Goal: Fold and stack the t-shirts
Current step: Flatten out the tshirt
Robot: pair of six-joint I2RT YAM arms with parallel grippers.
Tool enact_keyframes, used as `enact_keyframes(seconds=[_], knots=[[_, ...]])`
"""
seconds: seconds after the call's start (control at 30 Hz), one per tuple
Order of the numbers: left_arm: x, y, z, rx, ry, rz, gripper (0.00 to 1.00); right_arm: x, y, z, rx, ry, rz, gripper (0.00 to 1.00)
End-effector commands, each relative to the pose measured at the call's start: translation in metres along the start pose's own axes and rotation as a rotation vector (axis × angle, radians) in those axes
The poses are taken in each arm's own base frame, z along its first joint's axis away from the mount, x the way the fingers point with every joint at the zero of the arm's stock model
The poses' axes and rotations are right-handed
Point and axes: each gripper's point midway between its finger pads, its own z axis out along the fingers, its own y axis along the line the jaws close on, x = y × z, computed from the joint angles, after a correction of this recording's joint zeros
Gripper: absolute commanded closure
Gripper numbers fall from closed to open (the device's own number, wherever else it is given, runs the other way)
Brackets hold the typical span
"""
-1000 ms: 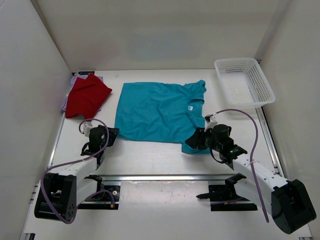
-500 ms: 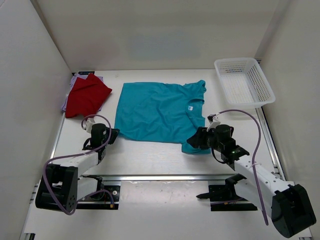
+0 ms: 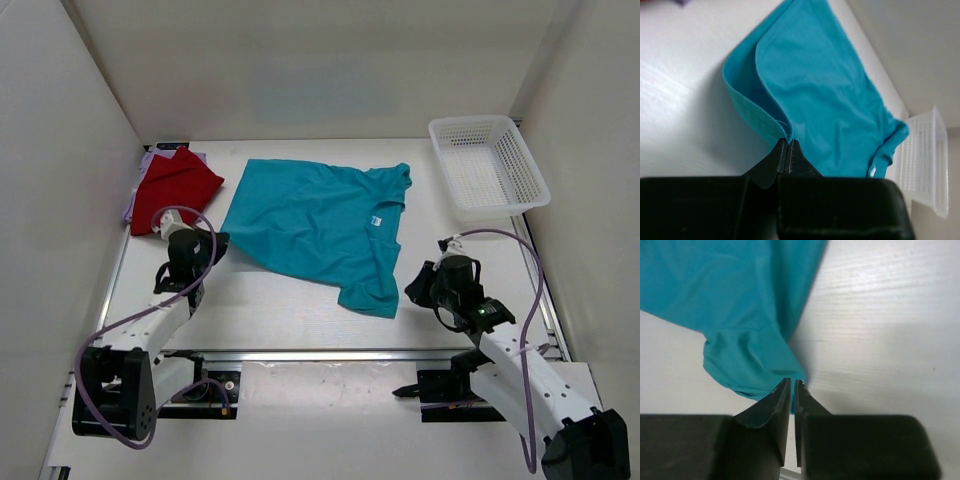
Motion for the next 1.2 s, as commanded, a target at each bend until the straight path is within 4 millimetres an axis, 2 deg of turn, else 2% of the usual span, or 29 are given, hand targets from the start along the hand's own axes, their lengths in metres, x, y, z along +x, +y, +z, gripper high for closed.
enact_keyframes(seconds=[0.0, 0.07, 0.13, 0.2, 0.27, 0.37, 0.47, 0.57, 0.7, 0.77, 0.83, 0.9, 0.97, 1.0, 1.17], knots=[[0.027, 0.003, -0.01, 0.043, 0.072, 0.007, 1.0, 0.015, -0.01, 0.0, 0.023, 0.069, 0.077, 0.9], [0.041, 0.01, -0.016, 0.048, 0.098, 0.007, 1.0, 0.026, 0.002, 0.0, -0.05, 0.108, 0.147, 0.74], [0.049, 0.019, -0.022, 0.053, 0.113, -0.009, 1.0, 0.045, 0.001, 0.0, -0.055, 0.155, 0.183, 0.67], [0.059, 0.029, -0.029, 0.053, 0.133, -0.006, 1.0, 0.057, 0.003, 0.0, -0.051, 0.188, 0.198, 0.66], [0.067, 0.026, -0.034, 0.073, 0.15, 0.015, 1.0, 0.07, 0.0, 0.001, -0.026, 0.217, 0.186, 0.66], [0.084, 0.022, -0.04, 0.1, 0.179, 0.043, 1.0, 0.066, 0.003, 0.006, -0.037, 0.22, 0.188, 0.69], [0.097, 0.027, -0.043, 0.106, 0.218, 0.039, 1.0, 0.058, 0.013, 0.011, -0.08, 0.212, 0.183, 0.72], [0.101, 0.034, -0.044, 0.092, 0.219, 0.039, 1.0, 0.055, 0.014, 0.013, -0.045, 0.205, 0.122, 0.69], [0.099, 0.033, -0.045, 0.096, 0.217, 0.028, 1.0, 0.054, 0.008, 0.02, -0.028, 0.204, 0.077, 0.65], [0.1, 0.035, -0.045, 0.093, 0.223, 0.029, 1.0, 0.053, -0.001, 0.021, 0.002, 0.214, 0.053, 0.68], [0.098, 0.034, -0.046, 0.094, 0.218, 0.031, 1.0, 0.038, -0.001, 0.019, 0.047, 0.178, 0.008, 0.71], [0.098, 0.036, -0.046, 0.091, 0.216, 0.032, 1.0, 0.036, -0.006, 0.015, 0.088, 0.171, -0.027, 0.69], [0.097, 0.037, -0.046, 0.092, 0.21, 0.031, 1.0, 0.033, -0.006, 0.015, 0.078, 0.161, -0.037, 0.62], [0.097, 0.039, -0.046, 0.084, 0.21, 0.026, 1.0, 0.039, -0.01, 0.016, 0.079, 0.181, -0.03, 0.62], [0.097, 0.041, -0.046, 0.081, 0.207, 0.02, 1.0, 0.055, 0.003, 0.022, 0.008, 0.242, -0.024, 0.62]])
